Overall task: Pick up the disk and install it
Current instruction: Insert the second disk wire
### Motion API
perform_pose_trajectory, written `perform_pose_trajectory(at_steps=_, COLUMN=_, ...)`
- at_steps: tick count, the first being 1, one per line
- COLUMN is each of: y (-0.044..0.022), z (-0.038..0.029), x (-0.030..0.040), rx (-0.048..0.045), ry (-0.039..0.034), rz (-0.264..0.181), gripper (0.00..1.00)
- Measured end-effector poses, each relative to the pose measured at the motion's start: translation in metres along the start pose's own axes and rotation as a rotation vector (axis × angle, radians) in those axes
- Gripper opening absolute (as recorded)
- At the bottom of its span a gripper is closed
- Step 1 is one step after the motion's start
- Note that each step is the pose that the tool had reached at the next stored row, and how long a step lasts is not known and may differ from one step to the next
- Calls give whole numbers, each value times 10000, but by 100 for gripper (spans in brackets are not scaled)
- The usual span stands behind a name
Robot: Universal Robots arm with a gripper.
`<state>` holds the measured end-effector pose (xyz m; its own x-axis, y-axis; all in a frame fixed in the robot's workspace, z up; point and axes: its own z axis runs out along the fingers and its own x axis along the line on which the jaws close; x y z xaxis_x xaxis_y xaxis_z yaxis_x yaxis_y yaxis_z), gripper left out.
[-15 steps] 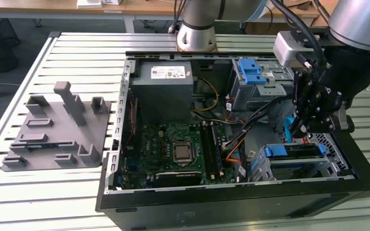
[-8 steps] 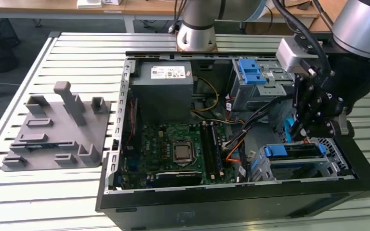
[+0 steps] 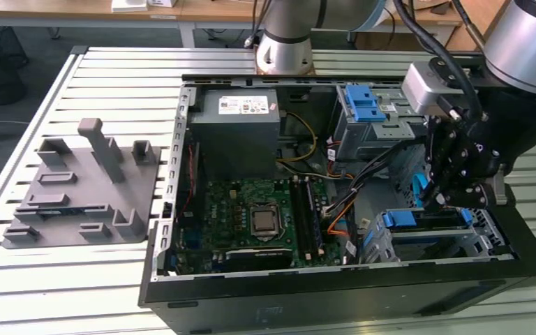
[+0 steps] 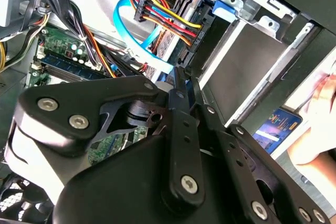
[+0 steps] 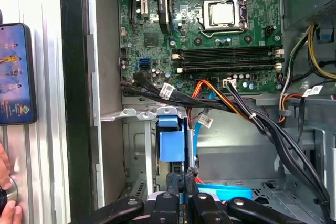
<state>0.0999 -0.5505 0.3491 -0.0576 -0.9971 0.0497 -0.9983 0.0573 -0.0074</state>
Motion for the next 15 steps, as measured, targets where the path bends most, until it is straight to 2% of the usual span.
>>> perform_pose_trajectory(at_steps=4, y=-43, z=26, x=-4, rx=-116, ry=-10, rz=-6, gripper=17)
perform_pose_trajectory(at_steps=6, y=-50, z=47, x=-5, rx=-158, ry=-63, rz=-8, gripper=17)
perform_pose_trajectory(at_steps=10, y=-56, z=80, x=-6, rx=-196, ry=-304, rz=-9, gripper=17)
perform_pose_trajectory(at_steps=12, y=-59, z=90, x=2, rx=-210, ry=-517, rz=-11, gripper=17)
perform_pose_trajectory(at_steps=13, y=-59, z=94, x=10, rx=-214, ry=-589, rz=-10, gripper=17)
perform_pose_trajectory(at_steps=15, y=-60, z=101, x=28, rx=-216, ry=-605, rz=-10, gripper=17)
